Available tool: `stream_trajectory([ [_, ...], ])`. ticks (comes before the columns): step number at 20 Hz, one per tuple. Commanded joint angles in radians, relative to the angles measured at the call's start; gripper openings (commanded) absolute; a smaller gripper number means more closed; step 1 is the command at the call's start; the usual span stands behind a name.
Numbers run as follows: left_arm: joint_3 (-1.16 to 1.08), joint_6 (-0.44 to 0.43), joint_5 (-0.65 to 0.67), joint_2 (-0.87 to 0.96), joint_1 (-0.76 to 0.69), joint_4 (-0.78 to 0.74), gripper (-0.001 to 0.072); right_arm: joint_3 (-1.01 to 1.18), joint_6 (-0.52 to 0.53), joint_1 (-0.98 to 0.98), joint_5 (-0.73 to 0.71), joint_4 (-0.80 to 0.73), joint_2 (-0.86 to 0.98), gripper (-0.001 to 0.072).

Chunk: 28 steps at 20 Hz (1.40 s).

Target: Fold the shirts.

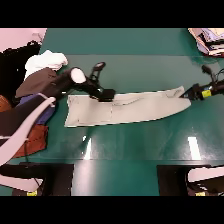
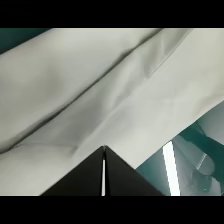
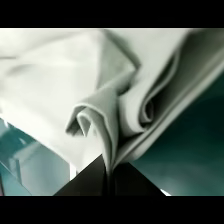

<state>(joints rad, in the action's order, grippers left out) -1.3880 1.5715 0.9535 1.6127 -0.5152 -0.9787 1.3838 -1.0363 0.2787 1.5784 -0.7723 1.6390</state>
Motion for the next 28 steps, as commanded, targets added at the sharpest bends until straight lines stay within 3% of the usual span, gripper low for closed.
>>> stream_trajectory([
  [1, -0.106, -0.001, -0.019, 0.131, -0.092, 0.029, 0.0026, 0.005, -0.026, -0.047, 0.010, 0.211, -0.134, 0.0009],
  [11, -0.171, -0.001, -0.100, 0.258, -0.119, 0.041, 0.0025, 0.005, -0.066, -0.399, -0.098, 0.231, -0.356, 0.0009],
  [15, -0.193, -0.001, -0.024, 0.245, -0.077, 0.026, 0.0025, 0.005, -0.062, -0.504, -0.126, 0.229, -0.360, 0.0009],
  [21, -0.206, -0.002, 0.084, -0.018, 0.163, -0.203, 0.0026, 0.009, -0.037, -0.732, -0.273, 0.231, -0.316, 0.0009],
  [26, -0.206, -0.009, 0.119, -0.255, 0.389, -0.304, 0.0026, 0.215, 0.016, -1.063, -0.526, 0.214, -0.043, 0.0013],
  [27, -0.206, -0.009, 0.126, -0.287, 0.420, -0.319, 0.0026, 0.270, 0.016, -1.116, -0.559, 0.213, 0.027, 0.0031],
  [28, -0.206, -0.009, 0.138, -0.309, 0.444, -0.327, 0.0026, 0.325, 0.016, -1.158, -0.562, 0.211, 0.091, 0.0278],
])
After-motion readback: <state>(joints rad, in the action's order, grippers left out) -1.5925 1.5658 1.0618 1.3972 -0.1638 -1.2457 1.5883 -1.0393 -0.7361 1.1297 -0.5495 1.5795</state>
